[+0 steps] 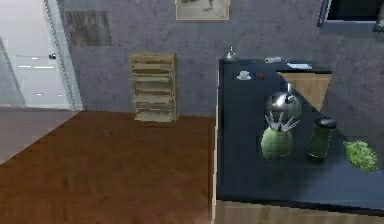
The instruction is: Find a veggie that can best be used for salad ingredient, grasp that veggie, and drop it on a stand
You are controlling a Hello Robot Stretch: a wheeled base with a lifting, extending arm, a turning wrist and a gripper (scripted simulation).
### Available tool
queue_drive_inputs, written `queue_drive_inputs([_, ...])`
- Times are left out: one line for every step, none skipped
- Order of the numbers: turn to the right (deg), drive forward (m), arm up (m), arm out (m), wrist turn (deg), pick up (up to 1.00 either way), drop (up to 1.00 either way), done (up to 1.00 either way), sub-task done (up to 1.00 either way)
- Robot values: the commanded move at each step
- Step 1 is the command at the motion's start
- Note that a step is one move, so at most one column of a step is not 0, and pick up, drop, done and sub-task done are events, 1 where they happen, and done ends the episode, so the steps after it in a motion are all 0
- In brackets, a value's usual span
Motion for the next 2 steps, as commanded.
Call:
queue_drive_inputs([45.0, 0.00, 0.00, 0.00, 0.0, 0.00, 0.00, 0.00, 0.00])
queue_drive_inputs([24.0, 0.00, 0.00, 0.00, 0.0, 0.00, 0.00, 0.00, 0.00])
